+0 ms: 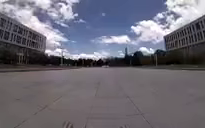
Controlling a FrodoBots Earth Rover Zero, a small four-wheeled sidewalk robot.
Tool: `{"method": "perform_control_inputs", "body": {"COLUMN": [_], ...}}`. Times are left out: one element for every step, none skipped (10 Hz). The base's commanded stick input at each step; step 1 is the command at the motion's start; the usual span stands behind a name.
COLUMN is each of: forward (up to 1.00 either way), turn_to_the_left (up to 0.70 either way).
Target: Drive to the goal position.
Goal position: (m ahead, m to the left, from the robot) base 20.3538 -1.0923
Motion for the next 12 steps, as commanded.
{"method": "perform_control_inputs", "body": {"forward": [0.70, 0.70, 0.70, 0.70, 0.70, 0.70, 0.70, 0.70, 0.70, 0.70, 0.70, 0.70], "turn_to_the_left": [0.00, 0.00, 0.00, 0.00, 0.00, 0.00, 0.00, 0.00, 0.00, 0.00, 0.00, 0.00]}}
